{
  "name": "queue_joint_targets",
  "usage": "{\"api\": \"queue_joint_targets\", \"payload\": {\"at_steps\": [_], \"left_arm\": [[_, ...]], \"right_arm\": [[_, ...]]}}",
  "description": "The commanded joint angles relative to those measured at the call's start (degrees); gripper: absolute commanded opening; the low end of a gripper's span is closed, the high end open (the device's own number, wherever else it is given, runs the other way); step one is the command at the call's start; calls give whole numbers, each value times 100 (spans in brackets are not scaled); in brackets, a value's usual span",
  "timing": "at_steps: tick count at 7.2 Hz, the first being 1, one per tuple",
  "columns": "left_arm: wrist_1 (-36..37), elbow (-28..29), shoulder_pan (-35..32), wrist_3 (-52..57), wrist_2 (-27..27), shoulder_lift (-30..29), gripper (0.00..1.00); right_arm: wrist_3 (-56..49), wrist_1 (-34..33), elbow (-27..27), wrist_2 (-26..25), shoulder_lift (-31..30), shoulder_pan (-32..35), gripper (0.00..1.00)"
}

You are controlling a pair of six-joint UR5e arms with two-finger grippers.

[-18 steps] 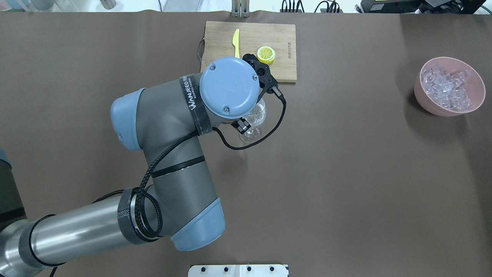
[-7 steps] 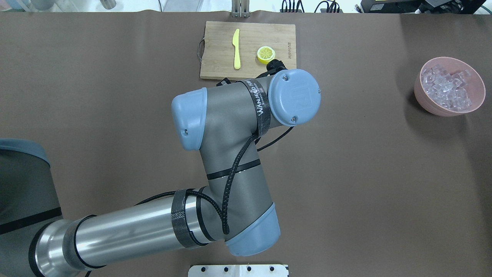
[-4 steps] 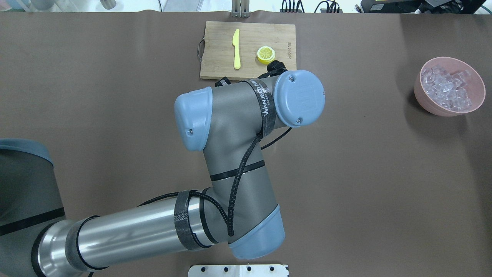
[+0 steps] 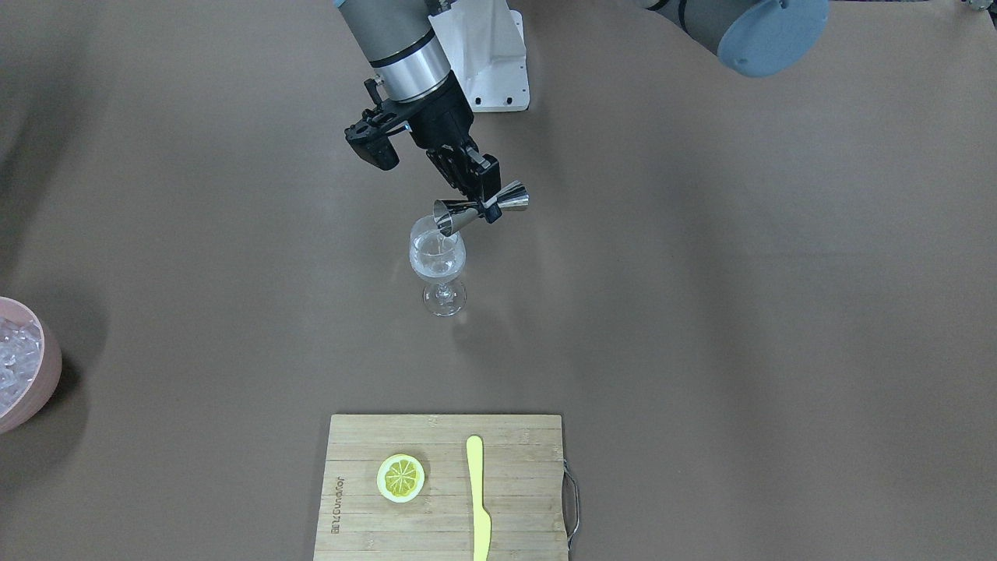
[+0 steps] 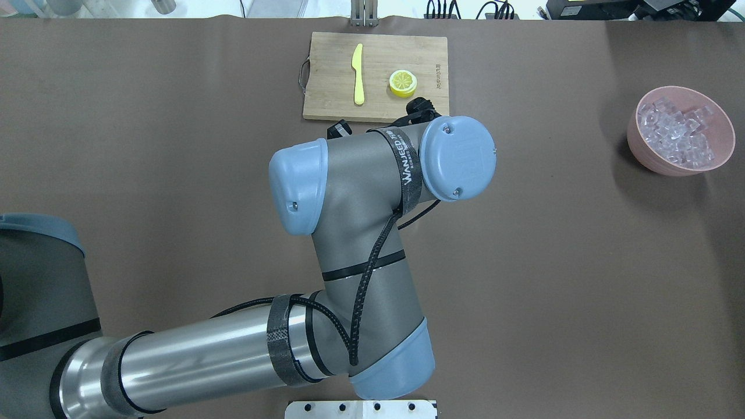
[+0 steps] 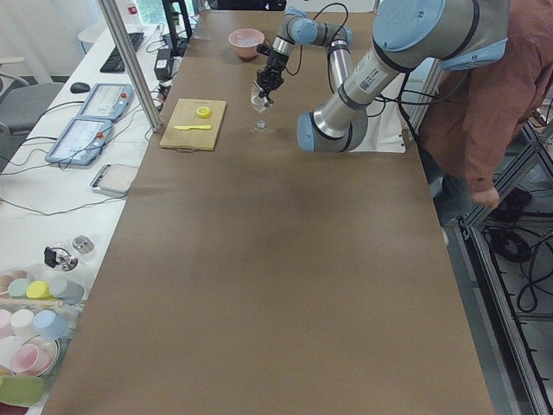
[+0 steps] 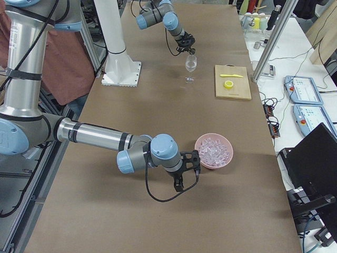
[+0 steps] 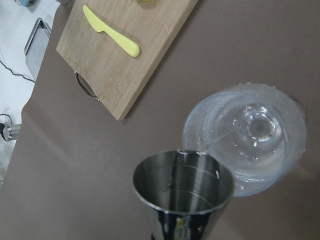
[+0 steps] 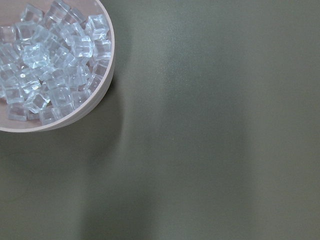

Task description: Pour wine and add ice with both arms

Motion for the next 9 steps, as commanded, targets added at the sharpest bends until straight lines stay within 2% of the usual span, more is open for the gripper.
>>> {"api": "queue_joint_targets", "payload": {"at_steps": [1, 6, 9], "left_arm": [[55, 5, 71, 0, 80, -3, 0], [-84, -126, 72, 0, 63, 58, 0], [-418, -661, 63, 113, 1, 347, 0]], "right_arm": [[2, 0, -3, 1, -1, 0, 100], [2, 0, -3, 1, 7, 0, 100], [2, 0, 14, 1, 16, 0, 100]]}}
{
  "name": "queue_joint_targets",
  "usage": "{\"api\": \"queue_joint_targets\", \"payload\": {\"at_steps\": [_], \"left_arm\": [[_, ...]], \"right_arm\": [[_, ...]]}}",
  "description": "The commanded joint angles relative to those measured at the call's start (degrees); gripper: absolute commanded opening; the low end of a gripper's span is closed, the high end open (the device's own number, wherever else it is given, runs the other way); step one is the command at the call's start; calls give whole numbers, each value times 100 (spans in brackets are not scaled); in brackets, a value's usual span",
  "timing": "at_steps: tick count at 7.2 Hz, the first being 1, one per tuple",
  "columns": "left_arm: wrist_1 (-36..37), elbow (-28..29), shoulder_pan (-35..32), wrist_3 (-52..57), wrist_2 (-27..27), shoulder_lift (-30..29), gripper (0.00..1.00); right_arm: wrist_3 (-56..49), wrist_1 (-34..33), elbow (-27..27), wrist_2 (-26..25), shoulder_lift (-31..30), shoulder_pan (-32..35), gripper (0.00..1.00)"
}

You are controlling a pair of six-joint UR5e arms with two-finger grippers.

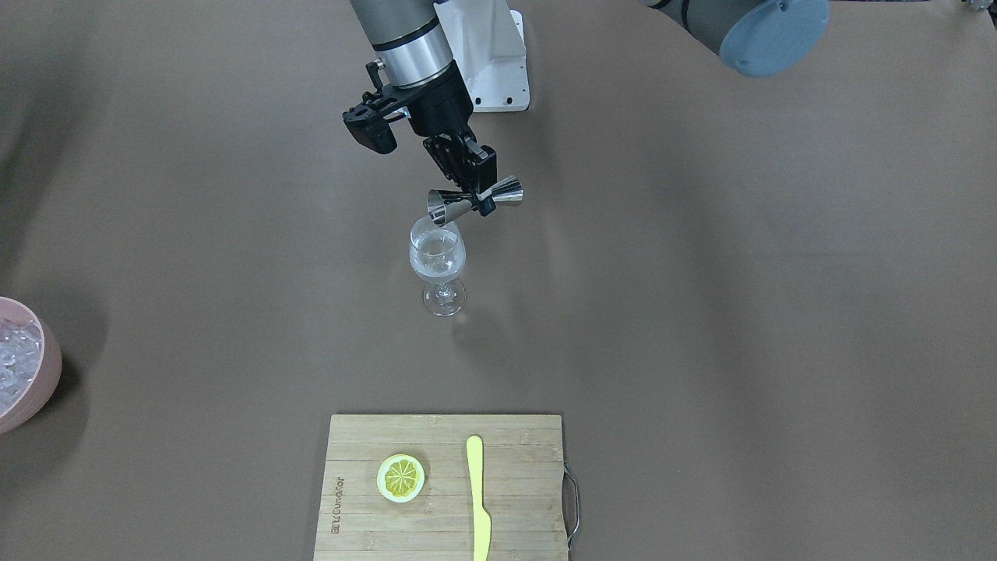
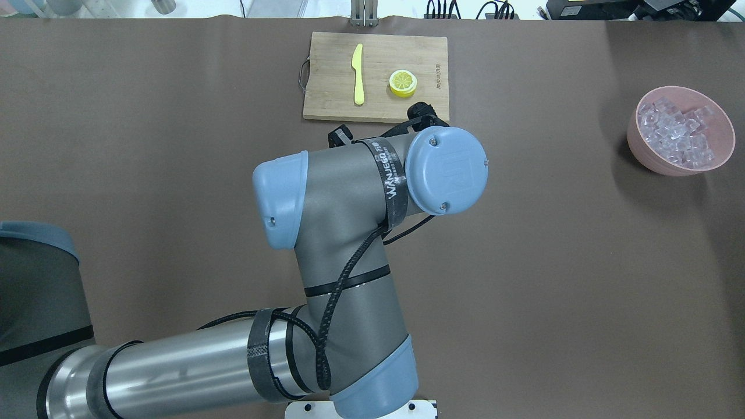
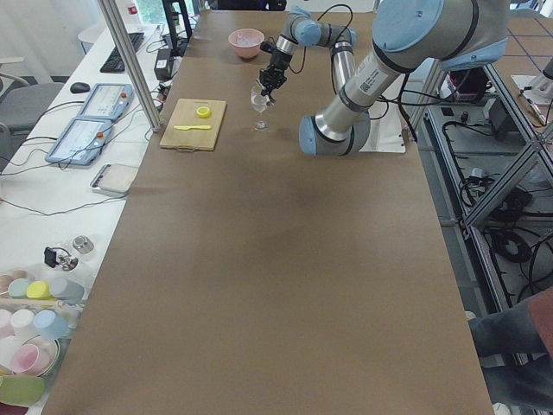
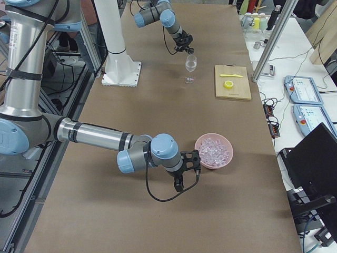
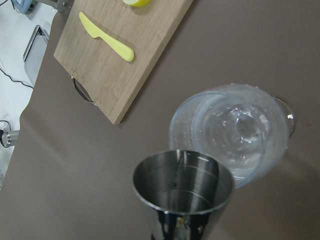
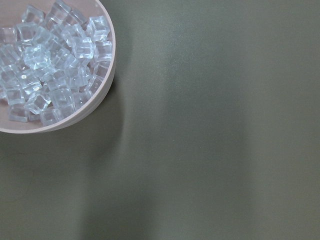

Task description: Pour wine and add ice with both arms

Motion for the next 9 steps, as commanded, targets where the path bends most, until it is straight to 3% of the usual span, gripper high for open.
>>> {"api": "queue_joint_targets", "payload": {"at_steps": [1, 5, 6, 9], "left_arm": [[-281, -294, -22, 189, -32, 116, 0], [-1282, -602, -276, 478, -322, 704, 0], [-1763, -750, -382, 497, -401, 1123, 0], [-3100, -997, -1022, 550, -1330, 1968, 0]], "right_arm": [[61, 9, 42, 0, 4, 0, 100], [114, 18, 69, -9, 39, 0, 100], [114, 18, 86, -9, 39, 0, 100], [324, 18, 270, 9, 56, 0, 100]]}}
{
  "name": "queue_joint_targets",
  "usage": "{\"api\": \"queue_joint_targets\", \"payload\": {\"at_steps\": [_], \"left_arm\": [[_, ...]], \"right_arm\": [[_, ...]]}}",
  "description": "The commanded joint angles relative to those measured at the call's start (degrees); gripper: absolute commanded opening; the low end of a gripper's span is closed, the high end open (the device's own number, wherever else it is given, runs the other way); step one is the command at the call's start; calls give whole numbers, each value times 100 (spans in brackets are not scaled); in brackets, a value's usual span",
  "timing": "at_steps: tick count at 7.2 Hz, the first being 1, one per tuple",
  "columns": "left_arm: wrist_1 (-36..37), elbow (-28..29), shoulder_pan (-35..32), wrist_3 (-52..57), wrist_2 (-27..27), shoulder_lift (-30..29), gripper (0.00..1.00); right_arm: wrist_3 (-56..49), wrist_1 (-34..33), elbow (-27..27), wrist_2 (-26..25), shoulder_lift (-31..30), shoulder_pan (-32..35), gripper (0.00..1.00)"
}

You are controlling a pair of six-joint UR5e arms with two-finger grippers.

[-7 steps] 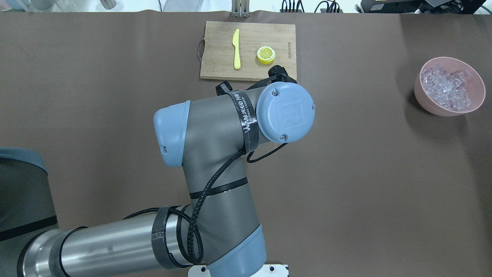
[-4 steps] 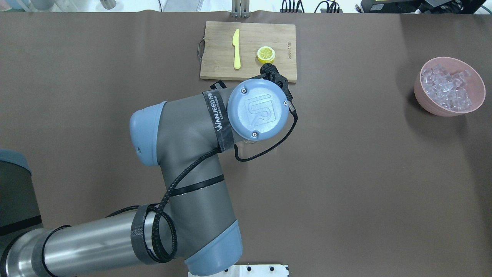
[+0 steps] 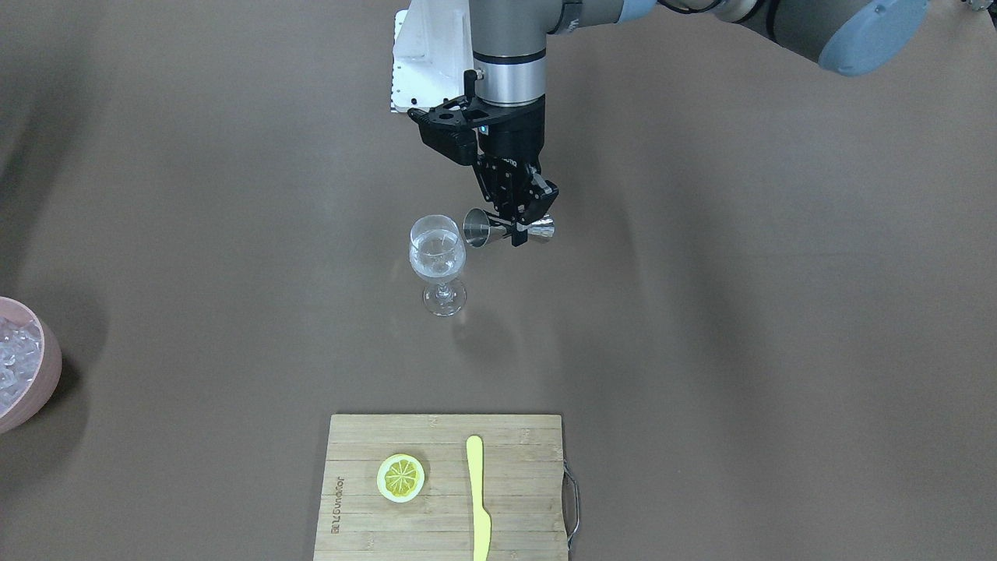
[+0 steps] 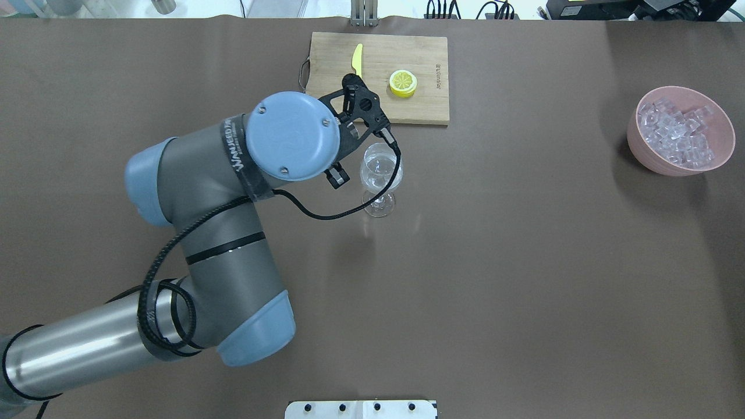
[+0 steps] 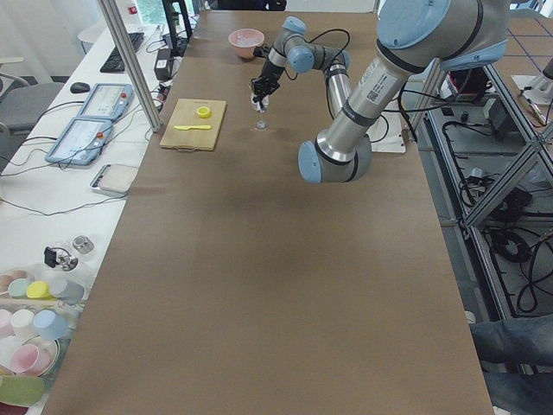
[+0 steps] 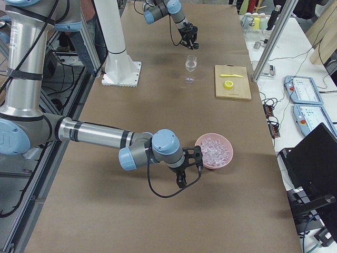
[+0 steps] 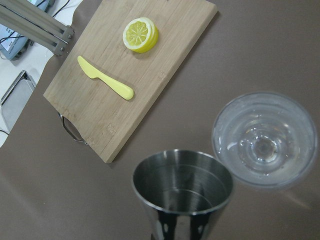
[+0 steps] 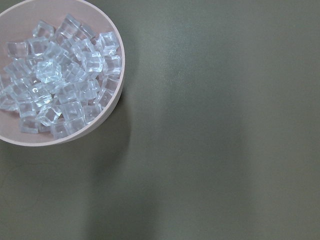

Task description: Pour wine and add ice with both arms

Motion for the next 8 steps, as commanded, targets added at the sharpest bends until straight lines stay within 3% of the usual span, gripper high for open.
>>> {"api": "queue_joint_targets", "payload": {"at_steps": [1, 3, 6, 8], "left_arm": [[-759, -258, -482, 10, -668, 616, 0], [-1250, -549, -807, 10, -941, 1214, 0], [-2436, -629, -1492, -7, -1784, 2198, 0], [-3532, -629, -1810, -443, -1936, 3049, 0]], "right_arm": [[265, 0, 198, 17, -4, 0, 100], [284, -43, 234, 25, 188, -26, 100], [486, -183, 173, 25, 470, -140, 100], [521, -867, 173, 8, 847, -263, 100]]}}
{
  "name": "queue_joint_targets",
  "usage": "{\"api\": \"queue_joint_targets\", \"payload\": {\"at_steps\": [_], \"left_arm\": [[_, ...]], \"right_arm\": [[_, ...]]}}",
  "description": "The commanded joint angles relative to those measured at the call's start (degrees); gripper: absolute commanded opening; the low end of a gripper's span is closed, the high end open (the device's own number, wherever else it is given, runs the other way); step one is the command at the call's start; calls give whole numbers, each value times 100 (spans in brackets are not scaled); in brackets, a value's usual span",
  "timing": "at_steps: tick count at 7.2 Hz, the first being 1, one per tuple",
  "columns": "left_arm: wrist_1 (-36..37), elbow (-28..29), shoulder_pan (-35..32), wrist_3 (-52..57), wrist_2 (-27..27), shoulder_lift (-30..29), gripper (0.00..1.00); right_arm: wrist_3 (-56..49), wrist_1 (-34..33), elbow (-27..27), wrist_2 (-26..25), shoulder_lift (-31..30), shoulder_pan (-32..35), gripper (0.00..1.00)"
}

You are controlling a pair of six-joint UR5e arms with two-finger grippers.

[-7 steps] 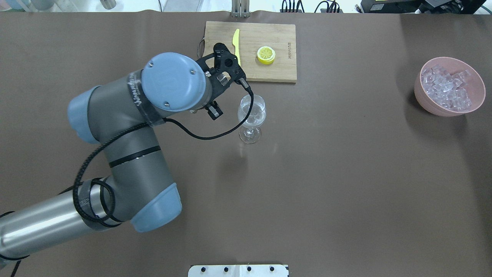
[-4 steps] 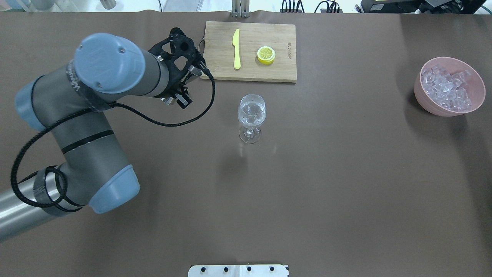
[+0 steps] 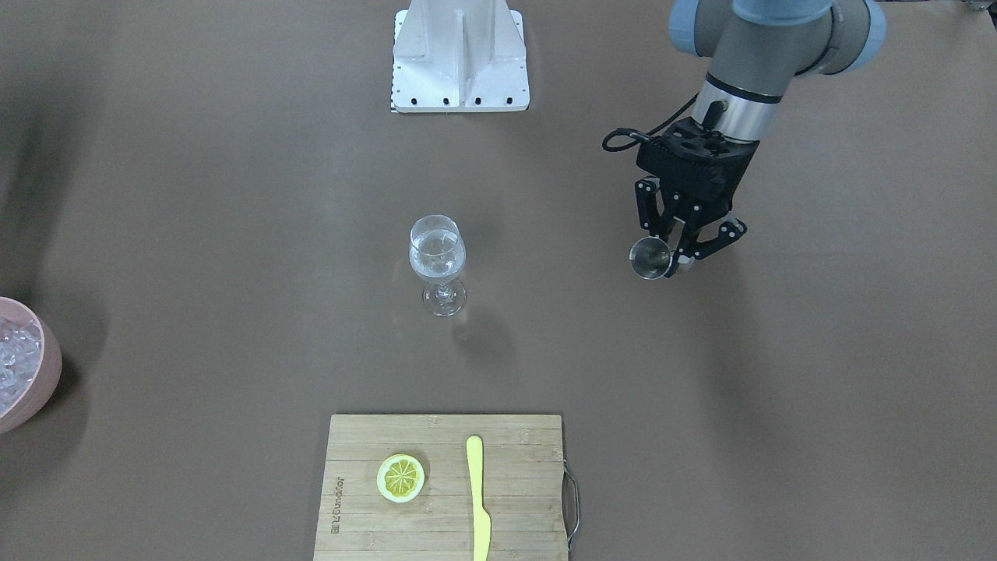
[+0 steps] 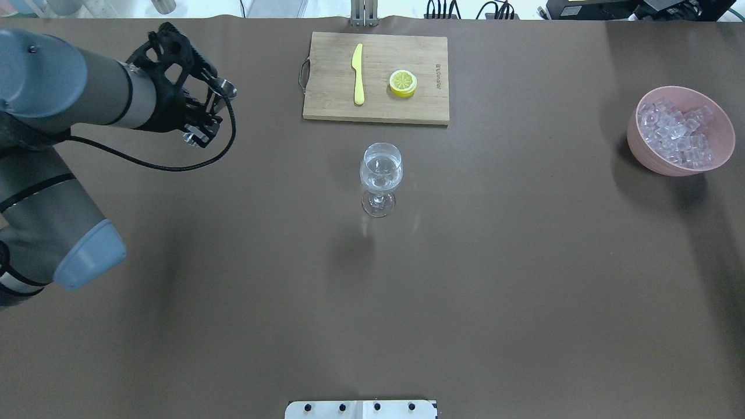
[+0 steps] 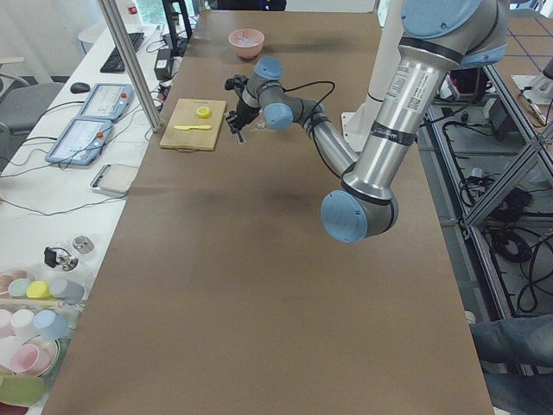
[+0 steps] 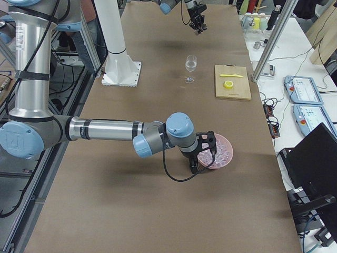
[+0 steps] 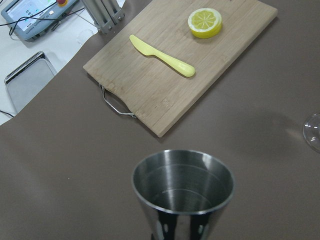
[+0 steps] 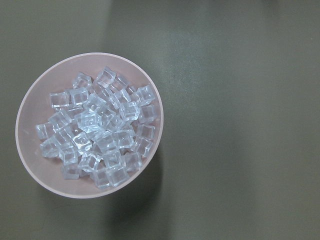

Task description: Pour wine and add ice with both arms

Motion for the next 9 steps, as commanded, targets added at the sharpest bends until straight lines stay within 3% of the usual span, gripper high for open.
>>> {"api": "queue_joint_targets", "payload": {"at_steps": [1, 3, 5, 7, 9], "left_arm": [[-1625, 100, -189, -577, -105, 1034, 0], [-3488, 521, -180, -1279, -105, 1642, 0], [-5501, 1380, -180, -1912, -88, 1830, 0], [-7225, 2530, -171, -2196, 410, 1847, 0], [-8318, 3490, -127, -2188, 842, 1839, 0]], "right_arm": [[45, -466, 0, -100, 295, -186, 100], [141, -449, 26, -127, 296, -222, 100], [141, -431, 27, -127, 287, -222, 100], [150, -414, 27, -136, 287, -222, 100], [150, -405, 27, -136, 269, -230, 100]]}}
